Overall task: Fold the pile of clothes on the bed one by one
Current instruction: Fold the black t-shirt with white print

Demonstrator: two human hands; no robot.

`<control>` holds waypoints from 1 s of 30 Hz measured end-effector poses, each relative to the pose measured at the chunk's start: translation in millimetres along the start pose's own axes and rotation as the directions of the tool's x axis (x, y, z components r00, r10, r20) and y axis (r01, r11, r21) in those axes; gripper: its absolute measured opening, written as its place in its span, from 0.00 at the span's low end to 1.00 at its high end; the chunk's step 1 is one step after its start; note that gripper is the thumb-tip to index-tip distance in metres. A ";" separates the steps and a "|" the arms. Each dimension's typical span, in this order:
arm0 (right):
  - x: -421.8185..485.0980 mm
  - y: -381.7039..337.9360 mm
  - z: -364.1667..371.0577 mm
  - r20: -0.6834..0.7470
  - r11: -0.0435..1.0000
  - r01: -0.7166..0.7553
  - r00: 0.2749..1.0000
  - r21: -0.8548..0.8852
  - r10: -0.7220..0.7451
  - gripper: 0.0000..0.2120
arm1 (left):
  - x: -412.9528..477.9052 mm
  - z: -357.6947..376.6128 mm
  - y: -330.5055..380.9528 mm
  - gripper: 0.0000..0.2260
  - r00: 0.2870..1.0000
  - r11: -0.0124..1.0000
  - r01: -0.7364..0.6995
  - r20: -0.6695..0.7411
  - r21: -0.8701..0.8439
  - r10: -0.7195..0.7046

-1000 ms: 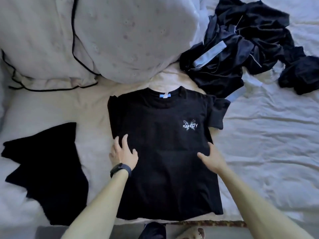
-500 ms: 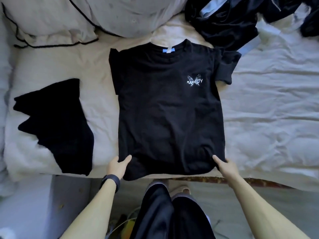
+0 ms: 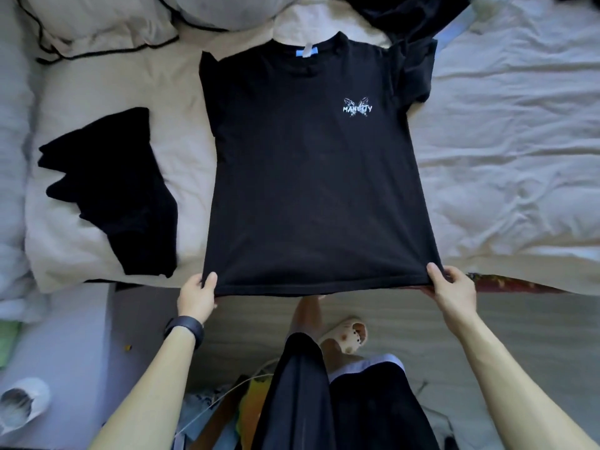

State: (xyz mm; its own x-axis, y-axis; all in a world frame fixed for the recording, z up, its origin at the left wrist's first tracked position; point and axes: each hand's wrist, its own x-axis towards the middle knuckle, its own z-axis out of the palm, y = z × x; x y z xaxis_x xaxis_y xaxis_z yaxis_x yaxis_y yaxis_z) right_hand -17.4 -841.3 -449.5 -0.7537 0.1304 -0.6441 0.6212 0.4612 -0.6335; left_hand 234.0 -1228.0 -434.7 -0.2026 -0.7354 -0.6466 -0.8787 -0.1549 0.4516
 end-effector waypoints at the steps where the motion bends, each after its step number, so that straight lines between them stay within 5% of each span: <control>1: -1.3 5.7 1.2 0.005 1.000 -0.008 1.000 -0.015 0.008 0.09 | -1.3 1.2 -3.7 0.10 1.000 1.000 0.016 -0.003 0.010 -0.016; 6: -14.7 21.4 6.9 -0.068 0.997 0.041 0.997 -0.059 -0.045 0.07 | -14.7 4.0 -10.4 0.10 0.989 0.998 0.009 -0.147 0.060 0.000; 15: -28.4 35.1 30.8 -0.005 0.818 -0.138 0.987 -0.559 0.162 0.21 | -18.4 35.4 -14.4 0.20 0.967 0.930 0.240 -0.148 0.280 -0.206; 19: -27.0 -1.6 61.4 0.101 0.709 0.201 0.978 -0.676 -0.181 0.27 | -8.0 61.9 26.9 0.31 0.977 0.848 -0.119 -0.091 0.516 0.193; 23: -0.5 -57.1 120.8 0.212 0.480 0.497 0.820 -0.723 -0.531 0.27 | 31.9 99.5 109.9 0.32 0.840 0.594 -0.496 0.176 0.634 0.513; 27: 47.8 -116.8 193.5 0.349 0.329 0.630 0.710 -0.704 -0.612 0.27 | 91.1 144.2 193.2 0.31 0.664 0.384 -0.684 0.313 0.620 0.679; 30: 92.2 -141.0 224.2 0.496 0.149 0.707 0.614 -0.691 -0.613 0.28 | 142.1 162.3 225.4 0.30 0.597 0.271 -0.714 0.357 0.646 0.719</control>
State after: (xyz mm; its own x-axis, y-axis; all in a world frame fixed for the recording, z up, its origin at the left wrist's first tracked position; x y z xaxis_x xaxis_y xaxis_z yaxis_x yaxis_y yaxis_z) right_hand -126.4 -1091.1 -515.7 -0.7375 -0.6385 -0.2199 -0.5889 0.7675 -0.2533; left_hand -63.0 -1260.4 -524.6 -0.9068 -0.3143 -0.2809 -0.3729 0.9089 0.1865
